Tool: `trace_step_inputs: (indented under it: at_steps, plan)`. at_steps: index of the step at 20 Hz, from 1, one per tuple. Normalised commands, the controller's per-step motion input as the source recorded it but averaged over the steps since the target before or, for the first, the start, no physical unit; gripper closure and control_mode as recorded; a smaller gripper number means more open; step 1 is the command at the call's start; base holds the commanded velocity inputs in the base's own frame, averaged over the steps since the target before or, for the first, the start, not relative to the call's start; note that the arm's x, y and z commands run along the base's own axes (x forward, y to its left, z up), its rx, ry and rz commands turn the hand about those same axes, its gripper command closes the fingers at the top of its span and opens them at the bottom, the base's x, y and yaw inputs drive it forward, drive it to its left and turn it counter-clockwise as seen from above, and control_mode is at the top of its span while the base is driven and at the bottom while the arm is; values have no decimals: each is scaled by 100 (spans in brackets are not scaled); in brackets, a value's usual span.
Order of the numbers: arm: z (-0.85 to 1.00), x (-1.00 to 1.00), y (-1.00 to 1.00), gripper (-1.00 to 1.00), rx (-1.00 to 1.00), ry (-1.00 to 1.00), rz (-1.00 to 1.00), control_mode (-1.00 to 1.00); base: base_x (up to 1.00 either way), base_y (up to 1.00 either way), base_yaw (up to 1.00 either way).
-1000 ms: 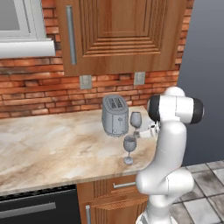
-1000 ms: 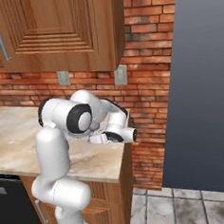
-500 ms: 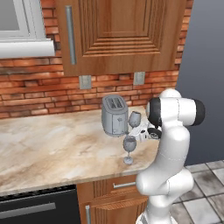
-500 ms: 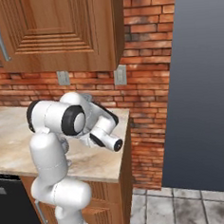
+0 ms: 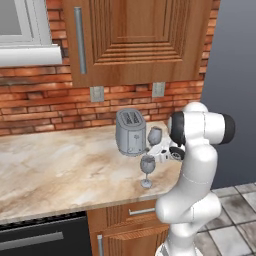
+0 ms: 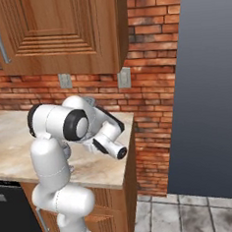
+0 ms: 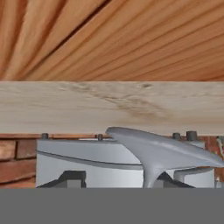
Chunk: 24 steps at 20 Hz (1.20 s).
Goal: Retrieve the wine glasses from the counter and place one next to each plate.
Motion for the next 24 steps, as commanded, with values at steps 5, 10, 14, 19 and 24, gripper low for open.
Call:
trace_step_inputs:
  at_steps: [5, 10, 14, 19, 24]
  plan:
    - [13, 0, -1, 100, 1, -7, 0, -100, 0, 0, 0]
    - [56, -23, 0, 100, -1, -14, 0, -100, 0, 0, 0]
    - [99, -84, -25, 100, -1, 0, 0, -100, 0, 0, 0]
    - [75, -100, -47, 100, -4, 0, 1, -100, 0, 0, 0]
    - [93, -100, -36, 100, -3, 2, 2, -100, 0, 0, 0]
